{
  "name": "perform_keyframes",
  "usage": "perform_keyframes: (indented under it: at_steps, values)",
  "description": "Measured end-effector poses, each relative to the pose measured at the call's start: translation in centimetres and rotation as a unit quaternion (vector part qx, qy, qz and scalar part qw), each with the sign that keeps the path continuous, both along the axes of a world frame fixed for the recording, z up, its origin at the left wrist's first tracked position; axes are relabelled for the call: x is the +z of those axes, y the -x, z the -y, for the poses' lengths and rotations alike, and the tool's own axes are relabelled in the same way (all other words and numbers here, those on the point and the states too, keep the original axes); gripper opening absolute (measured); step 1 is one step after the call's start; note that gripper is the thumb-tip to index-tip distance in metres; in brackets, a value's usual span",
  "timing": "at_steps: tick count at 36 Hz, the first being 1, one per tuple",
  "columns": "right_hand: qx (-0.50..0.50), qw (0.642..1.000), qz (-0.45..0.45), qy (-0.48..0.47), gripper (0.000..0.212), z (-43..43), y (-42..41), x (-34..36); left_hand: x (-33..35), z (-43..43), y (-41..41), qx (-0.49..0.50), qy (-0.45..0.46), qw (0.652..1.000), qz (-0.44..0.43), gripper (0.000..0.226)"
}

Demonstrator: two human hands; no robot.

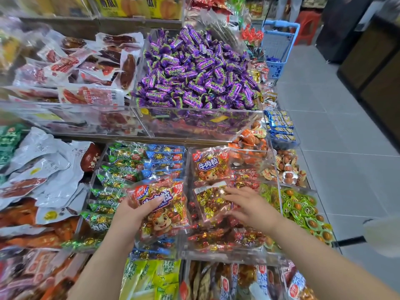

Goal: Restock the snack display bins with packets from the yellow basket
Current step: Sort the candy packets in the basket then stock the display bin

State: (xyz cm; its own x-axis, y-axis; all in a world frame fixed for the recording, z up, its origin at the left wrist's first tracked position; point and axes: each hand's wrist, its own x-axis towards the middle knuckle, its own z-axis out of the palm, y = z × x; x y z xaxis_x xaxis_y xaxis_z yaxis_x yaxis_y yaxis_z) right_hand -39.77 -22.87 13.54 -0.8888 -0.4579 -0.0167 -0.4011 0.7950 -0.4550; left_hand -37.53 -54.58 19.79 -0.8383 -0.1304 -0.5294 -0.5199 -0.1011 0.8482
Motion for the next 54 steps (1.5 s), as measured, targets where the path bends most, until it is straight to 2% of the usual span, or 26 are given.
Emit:
perform_keyframes:
  at_steps: [3,8,13,17,19,22,26,28,31,33,35,36,38,39,40,41,44,45,48,51,54]
  values:
    - [-0.075,0.993,-0.033,0.090,0.033,0.0,0.3,1.2,0.0,0.0,0.0,0.005,0.000,1.000,0.002,0.095]
    - [-0.222,0.949,0.069,0.215,0.025,2.0,3.1,3.0,0.0,-0.1,0.0,0.002,-0.002,1.000,-0.001,0.092]
    - [-0.311,0.921,0.089,0.219,0.060,3.8,6.1,2.4,-0.2,0.0,0.1,0.004,-0.005,1.000,-0.004,0.090]
    - [-0.361,0.912,0.069,0.181,0.111,4.5,5.7,0.7,-0.4,0.0,0.1,0.016,-0.009,1.000,0.000,0.089]
    - [-0.351,0.909,0.108,0.197,0.113,4.7,5.4,-0.1,-0.5,0.0,0.1,0.016,-0.009,1.000,0.000,0.090]
    - [-0.332,0.892,0.170,0.255,0.100,5.7,5.3,-0.8,-0.4,0.1,0.2,0.013,-0.011,1.000,-0.003,0.083]
    - [-0.364,0.877,0.171,0.263,0.092,6.8,5.7,-0.8,-0.2,-0.1,0.3,0.000,-0.006,1.000,-0.009,0.080]
    - [-0.359,0.873,0.172,0.281,0.098,6.7,5.7,-0.5,0.0,-0.2,0.3,-0.012,-0.003,1.000,-0.011,0.079]
    - [-0.378,0.865,0.183,0.273,0.118,5.9,5.1,-0.2,0.4,-0.5,0.5,-0.012,-0.005,1.000,-0.007,0.081]
    - [-0.399,0.856,0.181,0.273,0.121,5.6,4.3,0.4,0.8,-0.8,0.7,-0.008,-0.008,1.000,-0.003,0.083]
    - [-0.430,0.848,0.138,0.278,0.105,5.6,3.0,1.2,1.0,-1.1,0.8,0.001,-0.017,1.000,-0.007,0.078]
    - [-0.441,0.844,0.099,0.289,0.088,5.8,2.1,1.8,1.1,-1.4,0.9,0.002,-0.023,1.000,-0.010,0.074]
    - [-0.418,0.845,0.035,0.332,0.038,6.2,0.1,3.1,1.4,-2.0,1.0,-0.006,-0.033,0.999,-0.012,0.072]
    - [-0.386,0.849,0.038,0.360,0.021,6.5,-0.9,3.9,1.5,-2.4,1.0,-0.012,-0.037,0.999,-0.012,0.073]
    - [-0.344,0.855,0.067,0.383,0.014,6.8,-1.7,4.6,1.5,-2.7,1.0,-0.018,-0.037,0.999,-0.012,0.076]
    - [-0.296,0.860,0.117,0.399,0.014,7.2,-2.3,5.3,1.5,-3.1,1.1,-0.027,-0.034,0.999,-0.014,0.079]
    - [-0.209,0.855,0.250,0.404,0.035,8.5,-3.3,6.2,1.5,-4.3,1.1,-0.047,-0.022,0.998,-0.023,0.081]
    - [-0.211,0.854,0.259,0.399,0.039,8.7,-3.3,6.2,1.4,-4.6,1.0,-0.051,-0.015,0.998,-0.026,0.079]
    - [-0.233,0.852,0.269,0.385,0.030,8.4,-3.2,5.9,1.2,-5.3,0.8,-0.055,-0.007,0.998,-0.026,0.082]
    - [-0.238,0.841,0.286,0.392,0.023,7.1,-3.1,5.5,1.3,-5.4,0.5,-0.026,0.002,1.000,-0.006,0.102]
    - [-0.272,0.828,0.264,0.413,0.020,5.5,-2.7,5.0,1.4,-4.6,0.3,0.030,-0.022,0.999,0.013,0.122]
